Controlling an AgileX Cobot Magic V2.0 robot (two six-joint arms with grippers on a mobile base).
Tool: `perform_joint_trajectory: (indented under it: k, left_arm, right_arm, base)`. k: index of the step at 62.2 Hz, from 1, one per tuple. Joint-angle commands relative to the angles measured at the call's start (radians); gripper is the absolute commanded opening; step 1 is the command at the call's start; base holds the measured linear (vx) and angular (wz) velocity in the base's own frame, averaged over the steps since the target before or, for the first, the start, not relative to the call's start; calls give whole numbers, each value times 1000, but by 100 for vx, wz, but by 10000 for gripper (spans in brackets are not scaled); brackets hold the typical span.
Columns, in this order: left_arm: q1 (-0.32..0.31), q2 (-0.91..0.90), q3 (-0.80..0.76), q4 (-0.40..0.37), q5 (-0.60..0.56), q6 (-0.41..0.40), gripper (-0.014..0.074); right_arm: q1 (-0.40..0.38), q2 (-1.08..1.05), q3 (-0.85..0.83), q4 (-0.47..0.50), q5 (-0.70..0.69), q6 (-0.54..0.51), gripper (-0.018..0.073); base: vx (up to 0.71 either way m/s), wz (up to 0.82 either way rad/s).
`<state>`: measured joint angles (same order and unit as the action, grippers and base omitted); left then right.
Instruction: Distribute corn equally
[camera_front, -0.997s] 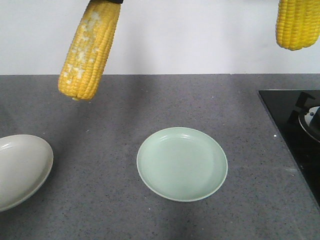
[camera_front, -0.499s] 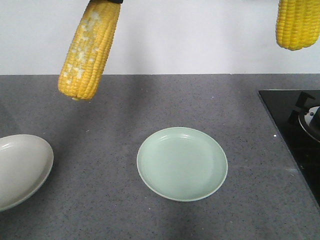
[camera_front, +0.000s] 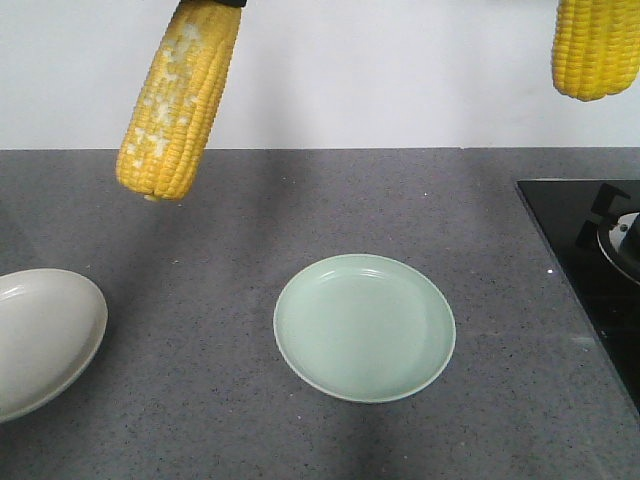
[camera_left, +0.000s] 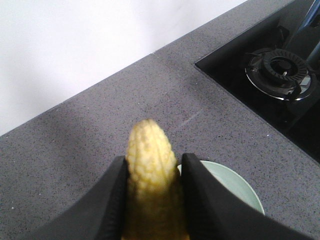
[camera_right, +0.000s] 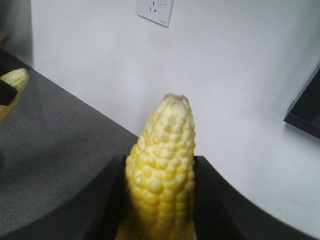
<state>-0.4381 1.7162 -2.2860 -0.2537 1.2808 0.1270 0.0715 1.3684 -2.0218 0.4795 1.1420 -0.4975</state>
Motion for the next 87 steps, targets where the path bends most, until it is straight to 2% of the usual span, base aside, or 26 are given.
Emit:
perform_joint_trajectory:
  k: [1,87]
  left_arm:
    - [-4,-46,-21,-23,-30,-5,-6]
    - [-4,-46,-21,-24,-30,-5,-6]
  right_arm:
    - [-4,-21,-20,22,-67,-2,-1]
    - [-4,-21,-20,23,-74,-2,-1]
  base:
    - [0,0]
    - [0,0]
